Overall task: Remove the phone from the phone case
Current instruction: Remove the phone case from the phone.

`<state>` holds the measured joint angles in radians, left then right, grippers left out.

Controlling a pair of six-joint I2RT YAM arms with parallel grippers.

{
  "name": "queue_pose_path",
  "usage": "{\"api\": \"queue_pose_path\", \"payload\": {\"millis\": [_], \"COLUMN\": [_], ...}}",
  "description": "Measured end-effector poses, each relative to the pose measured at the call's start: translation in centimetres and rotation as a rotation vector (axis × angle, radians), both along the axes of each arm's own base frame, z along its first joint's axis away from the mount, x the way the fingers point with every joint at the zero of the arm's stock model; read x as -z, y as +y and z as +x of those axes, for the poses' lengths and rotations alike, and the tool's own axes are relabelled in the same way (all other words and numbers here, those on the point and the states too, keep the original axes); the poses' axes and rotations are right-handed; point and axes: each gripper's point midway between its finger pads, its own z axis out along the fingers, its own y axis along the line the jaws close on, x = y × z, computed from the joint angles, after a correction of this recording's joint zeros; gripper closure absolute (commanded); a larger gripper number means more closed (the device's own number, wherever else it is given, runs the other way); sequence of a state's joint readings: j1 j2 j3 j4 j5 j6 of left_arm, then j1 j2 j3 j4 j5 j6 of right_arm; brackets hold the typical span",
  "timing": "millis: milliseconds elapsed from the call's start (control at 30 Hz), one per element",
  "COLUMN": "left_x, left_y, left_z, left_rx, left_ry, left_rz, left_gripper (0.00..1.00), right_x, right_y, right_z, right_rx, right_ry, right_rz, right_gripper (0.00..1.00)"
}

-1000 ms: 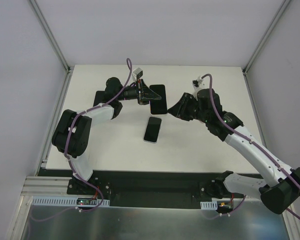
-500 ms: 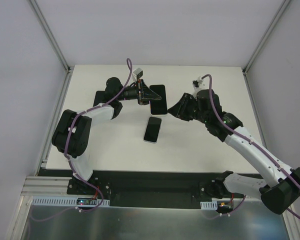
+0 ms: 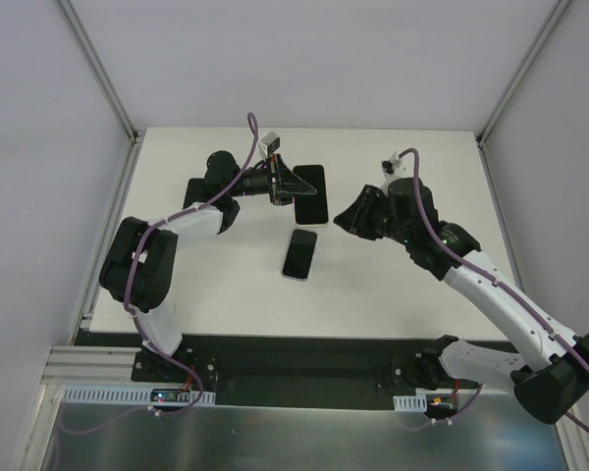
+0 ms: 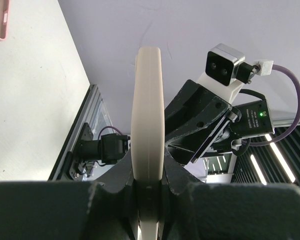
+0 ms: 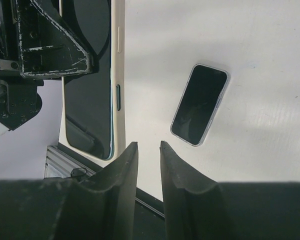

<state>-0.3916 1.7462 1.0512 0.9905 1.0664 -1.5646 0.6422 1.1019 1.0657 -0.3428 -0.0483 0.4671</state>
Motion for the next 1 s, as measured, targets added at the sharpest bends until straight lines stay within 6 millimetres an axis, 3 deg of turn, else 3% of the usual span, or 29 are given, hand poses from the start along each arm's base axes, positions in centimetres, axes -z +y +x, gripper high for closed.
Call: {"api": "queue_pose_path", "payload": {"millis": [400,1000], "left_x": [-0.1,-0.1], "left_y": [0.0,0.0], "left_z": [0.0,0.0], "left_rx": [0.0,0.0], "left_ry": [-0.002,-0.002], "left_rz": [-0.001,0.0], "left_gripper": [1.0,1.0], "right_x": [-1.0,-0.8], "right_y": [0.3,1.0], "right_z": [-1.0,-1.4], "right_rx": [-0.024,-0.05], "right_ry": [-0.025,-0.026], "right_rz": [0.013,0.004], "right_gripper": [0.73,0.73]}}
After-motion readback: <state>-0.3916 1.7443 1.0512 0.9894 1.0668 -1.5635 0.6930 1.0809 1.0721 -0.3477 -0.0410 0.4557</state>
